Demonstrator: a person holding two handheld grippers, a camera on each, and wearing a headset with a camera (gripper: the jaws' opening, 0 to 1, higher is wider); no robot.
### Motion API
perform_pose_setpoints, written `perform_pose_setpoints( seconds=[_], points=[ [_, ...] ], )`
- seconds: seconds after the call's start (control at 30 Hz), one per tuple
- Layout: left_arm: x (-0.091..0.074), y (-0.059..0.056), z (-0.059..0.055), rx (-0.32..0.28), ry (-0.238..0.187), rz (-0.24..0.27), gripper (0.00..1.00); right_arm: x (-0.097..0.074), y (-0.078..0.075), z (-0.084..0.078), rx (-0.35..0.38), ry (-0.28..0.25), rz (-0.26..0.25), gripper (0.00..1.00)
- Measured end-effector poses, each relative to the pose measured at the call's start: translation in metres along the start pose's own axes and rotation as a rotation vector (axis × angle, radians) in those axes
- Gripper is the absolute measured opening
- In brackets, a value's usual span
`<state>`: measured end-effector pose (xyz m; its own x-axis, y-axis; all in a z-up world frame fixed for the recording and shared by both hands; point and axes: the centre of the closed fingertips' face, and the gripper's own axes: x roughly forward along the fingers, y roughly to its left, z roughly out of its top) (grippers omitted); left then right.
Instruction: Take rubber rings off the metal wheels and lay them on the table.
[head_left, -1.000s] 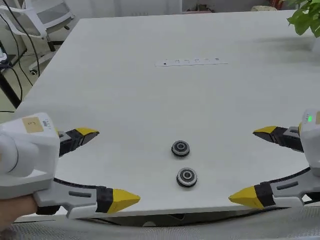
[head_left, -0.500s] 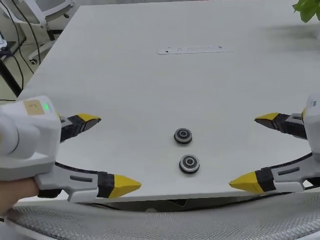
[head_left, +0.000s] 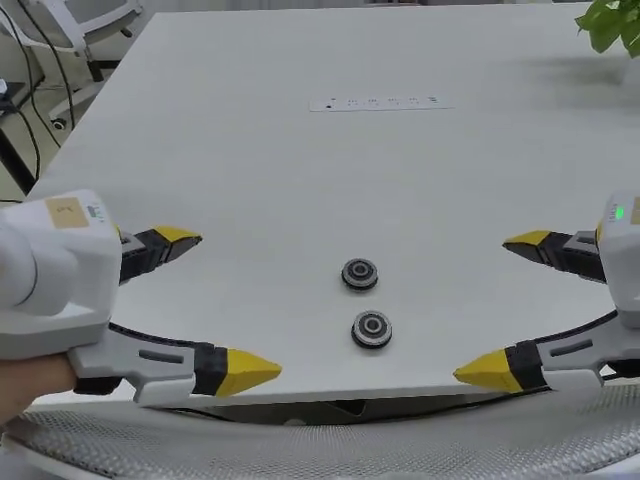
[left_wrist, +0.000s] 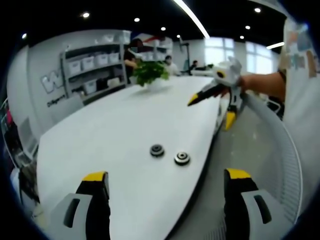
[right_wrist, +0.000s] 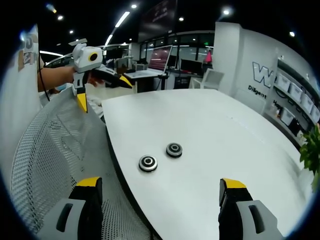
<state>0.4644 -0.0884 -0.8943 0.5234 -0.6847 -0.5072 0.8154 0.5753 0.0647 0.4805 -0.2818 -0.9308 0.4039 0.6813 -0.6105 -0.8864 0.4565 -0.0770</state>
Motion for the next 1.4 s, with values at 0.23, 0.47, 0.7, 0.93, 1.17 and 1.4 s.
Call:
perform_pose_setpoints(
  seconds=[0.23,0.47,0.7,0.93,1.17,1.4],
  points=[
    [0.001,0.002,0.002,0.001,0.001,0.002,0.96,0.001,-0.002,-0.002,-0.011,0.014,0.004,0.96],
    [0.004,0.005,0.004,0.000,-0.001,0.006,0.95,0.002,-0.005,-0.001,-0.014,0.010,0.011,0.96],
    [0.005,0.006,0.005,-0.002,0.004,0.000,0.96,0.004,-0.007,0.001,-0.014,0.004,0.012,0.96],
    [0.007,0.007,0.007,0.001,0.005,-0.002,0.95,0.005,-0.006,-0.001,-0.016,0.010,0.025,0.94],
    [0.011,0.006,0.005,0.001,0.013,-0.011,0.95,0.007,-0.006,-0.004,-0.020,0.019,0.035,0.91],
    [0.013,0.006,0.006,-0.001,0.017,-0.021,0.92,0.009,-0.006,-0.004,-0.026,0.026,0.050,0.87]
  ],
)
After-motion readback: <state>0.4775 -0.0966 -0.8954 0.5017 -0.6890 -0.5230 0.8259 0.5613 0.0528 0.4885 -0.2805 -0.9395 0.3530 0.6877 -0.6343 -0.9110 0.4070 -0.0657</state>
